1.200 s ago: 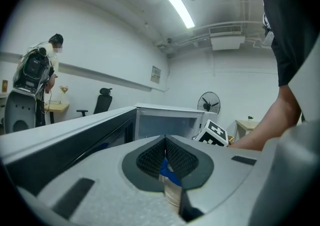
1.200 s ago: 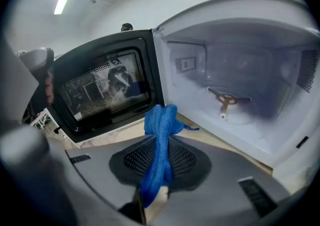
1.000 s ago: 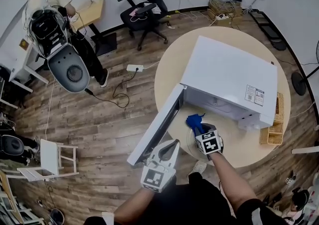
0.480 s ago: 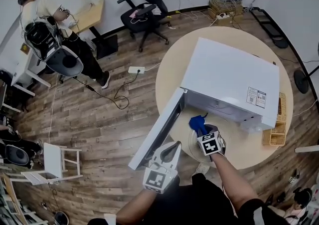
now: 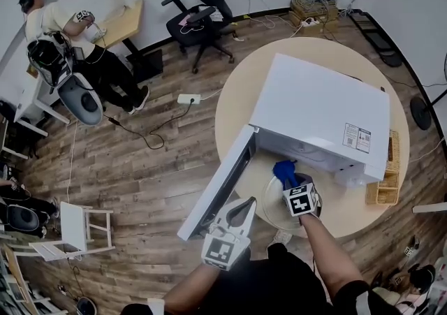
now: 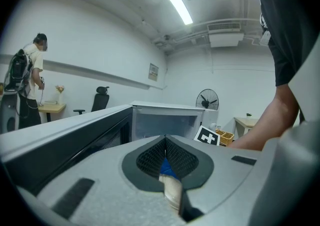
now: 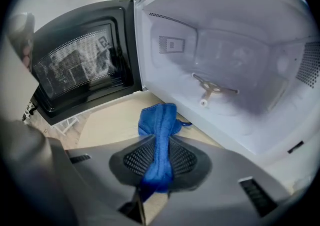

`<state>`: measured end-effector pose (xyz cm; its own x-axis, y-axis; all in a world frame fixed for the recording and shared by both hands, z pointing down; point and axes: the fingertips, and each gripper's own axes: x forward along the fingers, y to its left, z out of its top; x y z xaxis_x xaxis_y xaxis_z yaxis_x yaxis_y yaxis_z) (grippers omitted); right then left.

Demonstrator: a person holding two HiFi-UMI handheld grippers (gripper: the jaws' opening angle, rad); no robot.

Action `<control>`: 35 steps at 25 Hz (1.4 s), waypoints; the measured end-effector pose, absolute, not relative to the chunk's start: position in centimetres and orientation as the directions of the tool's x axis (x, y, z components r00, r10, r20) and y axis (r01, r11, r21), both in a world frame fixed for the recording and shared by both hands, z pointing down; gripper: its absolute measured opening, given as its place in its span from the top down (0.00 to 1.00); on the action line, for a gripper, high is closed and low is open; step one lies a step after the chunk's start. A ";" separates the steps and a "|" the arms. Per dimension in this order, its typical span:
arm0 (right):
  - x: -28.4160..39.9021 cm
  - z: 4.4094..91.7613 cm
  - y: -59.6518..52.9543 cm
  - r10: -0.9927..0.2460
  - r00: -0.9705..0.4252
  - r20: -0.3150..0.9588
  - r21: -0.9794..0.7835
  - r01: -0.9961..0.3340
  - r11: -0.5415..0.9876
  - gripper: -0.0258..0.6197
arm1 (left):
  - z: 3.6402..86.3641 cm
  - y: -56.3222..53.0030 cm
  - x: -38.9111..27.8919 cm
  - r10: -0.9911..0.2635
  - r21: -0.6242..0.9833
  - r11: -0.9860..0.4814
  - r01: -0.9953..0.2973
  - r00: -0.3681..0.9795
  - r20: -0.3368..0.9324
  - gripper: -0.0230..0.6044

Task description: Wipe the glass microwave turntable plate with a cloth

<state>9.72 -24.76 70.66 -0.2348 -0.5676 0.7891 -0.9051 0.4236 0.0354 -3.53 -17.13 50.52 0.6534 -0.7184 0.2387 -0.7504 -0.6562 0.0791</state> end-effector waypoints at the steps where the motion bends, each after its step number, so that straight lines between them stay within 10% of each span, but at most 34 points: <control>1: 10.1 70.6 -24.8 -0.570 -0.229 0.789 0.041 -0.906 0.420 0.84 | 50.5 -17.2 -3.4 -0.718 0.079 -0.657 -0.750 0.654 0.238 0.95; 35: 19.8 70.0 -23.1 -0.612 -0.081 0.786 0.099 -0.962 0.253 0.84 | 50.3 -17.4 -1.6 -0.695 0.083 -0.682 -0.727 0.679 0.236 0.95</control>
<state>19.77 -23.10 69.96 -0.0806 -0.6124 0.7865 -0.9624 0.2532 0.0986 -1.61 -17.39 50.32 0.6789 -0.6954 0.2357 -0.7270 -0.6817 0.0827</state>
